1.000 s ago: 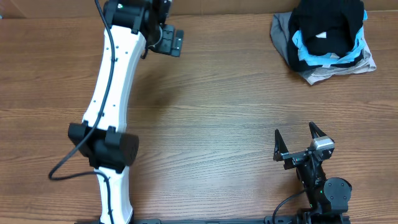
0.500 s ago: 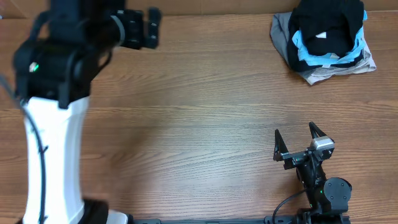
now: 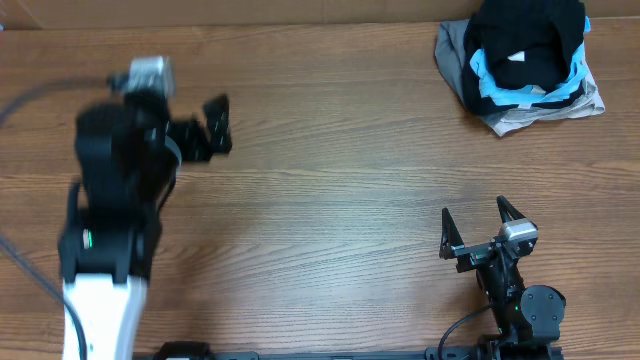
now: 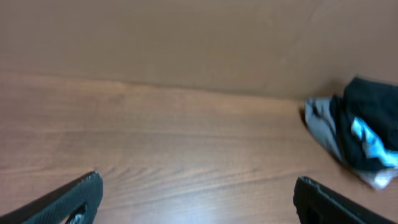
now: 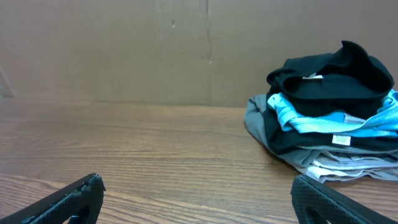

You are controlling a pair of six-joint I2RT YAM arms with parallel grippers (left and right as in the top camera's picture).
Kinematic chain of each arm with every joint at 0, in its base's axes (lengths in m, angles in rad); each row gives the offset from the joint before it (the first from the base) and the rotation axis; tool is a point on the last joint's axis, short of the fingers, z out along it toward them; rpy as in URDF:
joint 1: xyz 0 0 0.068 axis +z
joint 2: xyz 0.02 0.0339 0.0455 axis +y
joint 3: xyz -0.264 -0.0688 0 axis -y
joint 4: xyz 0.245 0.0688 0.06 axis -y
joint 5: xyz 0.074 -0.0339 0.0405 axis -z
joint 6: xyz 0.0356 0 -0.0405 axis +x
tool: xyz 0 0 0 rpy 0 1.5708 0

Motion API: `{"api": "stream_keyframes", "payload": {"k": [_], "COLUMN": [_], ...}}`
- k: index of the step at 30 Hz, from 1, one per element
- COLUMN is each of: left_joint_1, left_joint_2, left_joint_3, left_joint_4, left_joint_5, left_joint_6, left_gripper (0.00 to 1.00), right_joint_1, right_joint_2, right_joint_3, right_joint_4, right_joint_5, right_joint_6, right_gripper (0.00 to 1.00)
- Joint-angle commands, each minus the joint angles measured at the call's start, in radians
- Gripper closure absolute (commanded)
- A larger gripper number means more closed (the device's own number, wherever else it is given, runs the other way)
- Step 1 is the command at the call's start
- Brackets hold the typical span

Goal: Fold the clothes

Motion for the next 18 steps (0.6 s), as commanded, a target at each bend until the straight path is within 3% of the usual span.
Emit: {"api": "stream_keyframes", "payload": {"k": [1, 10, 18], "left_joint_1": [0.031, 0.051, 0.071], "left_joint_2": [-0.169, -0.575, -0.799], "left_joint_3": [-0.213, -0.752, -1.032], "left_joint_4": [0.084, 0.389, 0.574], "left_joint_5": [0.011, -0.008, -0.027], "left_joint_6": [-0.077, -0.094, -0.095], "left_gripper": [0.0, 0.0, 0.0], "right_joint_1": [0.004, 0.004, 0.004], "right_joint_2": [-0.009, -0.009, -0.009], "right_joint_3": [-0.01, -0.01, -0.01], "right_joint_4": [0.006, 0.006, 0.006], "right_joint_5": [-0.001, -0.001, -0.001], "right_joint_6": [0.003, 0.003, 0.003], "right_gripper": [0.0, 0.0, 0.0]}}
